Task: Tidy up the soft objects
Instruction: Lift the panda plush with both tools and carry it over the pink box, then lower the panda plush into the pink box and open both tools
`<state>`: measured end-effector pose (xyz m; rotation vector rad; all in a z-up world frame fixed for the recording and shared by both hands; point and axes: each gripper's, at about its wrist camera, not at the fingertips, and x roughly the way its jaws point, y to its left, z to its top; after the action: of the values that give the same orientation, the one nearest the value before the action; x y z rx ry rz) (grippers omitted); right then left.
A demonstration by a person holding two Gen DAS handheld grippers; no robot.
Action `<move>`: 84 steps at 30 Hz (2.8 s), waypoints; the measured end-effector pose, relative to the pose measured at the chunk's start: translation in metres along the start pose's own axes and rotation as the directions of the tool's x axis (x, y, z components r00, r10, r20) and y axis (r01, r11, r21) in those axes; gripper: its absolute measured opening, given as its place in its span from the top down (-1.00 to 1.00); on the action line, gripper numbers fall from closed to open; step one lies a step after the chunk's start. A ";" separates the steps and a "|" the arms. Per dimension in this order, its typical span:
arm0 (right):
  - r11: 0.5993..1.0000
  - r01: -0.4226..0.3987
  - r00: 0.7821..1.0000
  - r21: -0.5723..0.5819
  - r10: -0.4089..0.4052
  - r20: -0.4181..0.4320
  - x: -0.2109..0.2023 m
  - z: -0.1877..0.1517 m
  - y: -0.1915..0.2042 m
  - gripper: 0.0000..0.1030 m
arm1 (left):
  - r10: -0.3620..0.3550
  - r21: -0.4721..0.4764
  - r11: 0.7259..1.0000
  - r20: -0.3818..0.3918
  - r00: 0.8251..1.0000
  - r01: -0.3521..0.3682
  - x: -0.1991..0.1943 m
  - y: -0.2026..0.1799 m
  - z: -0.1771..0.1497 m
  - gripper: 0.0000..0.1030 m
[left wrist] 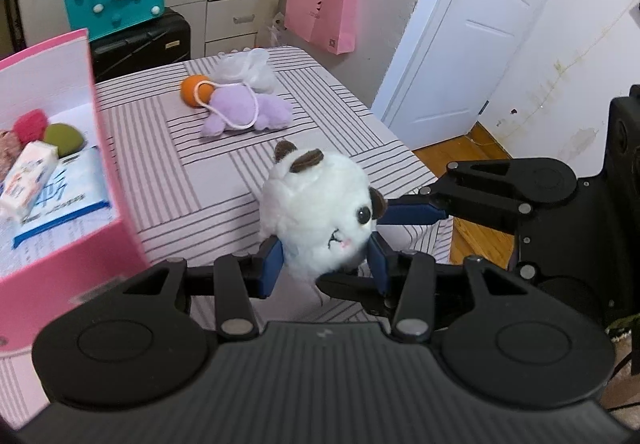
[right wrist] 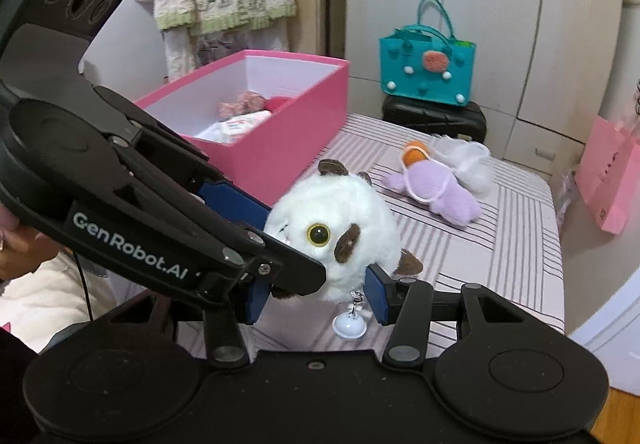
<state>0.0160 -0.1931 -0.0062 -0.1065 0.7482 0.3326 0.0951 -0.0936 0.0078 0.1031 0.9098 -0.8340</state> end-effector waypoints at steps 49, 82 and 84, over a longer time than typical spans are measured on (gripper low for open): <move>0.956 -0.161 0.979 -0.244 0.185 0.079 0.112 0.148 0.058 -0.08 | 0.132 -0.222 0.970 0.167 0.977 -0.093 -0.071 0.181 0.043 0.15; 0.961 -0.144 0.989 -0.234 0.150 0.005 0.133 0.142 0.046 0.14 | 0.151 -0.244 0.962 0.102 0.983 -0.122 -0.037 0.217 0.042 0.32; 0.964 -0.161 0.986 -0.211 0.167 0.008 0.125 0.137 0.046 0.14 | 0.165 -0.232 0.963 0.105 0.981 -0.137 -0.045 0.211 0.036 0.24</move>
<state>0.1752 -0.0883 0.0094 -0.2399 0.6965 0.5702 0.2472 0.0637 0.0099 -0.0738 0.8616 -0.5847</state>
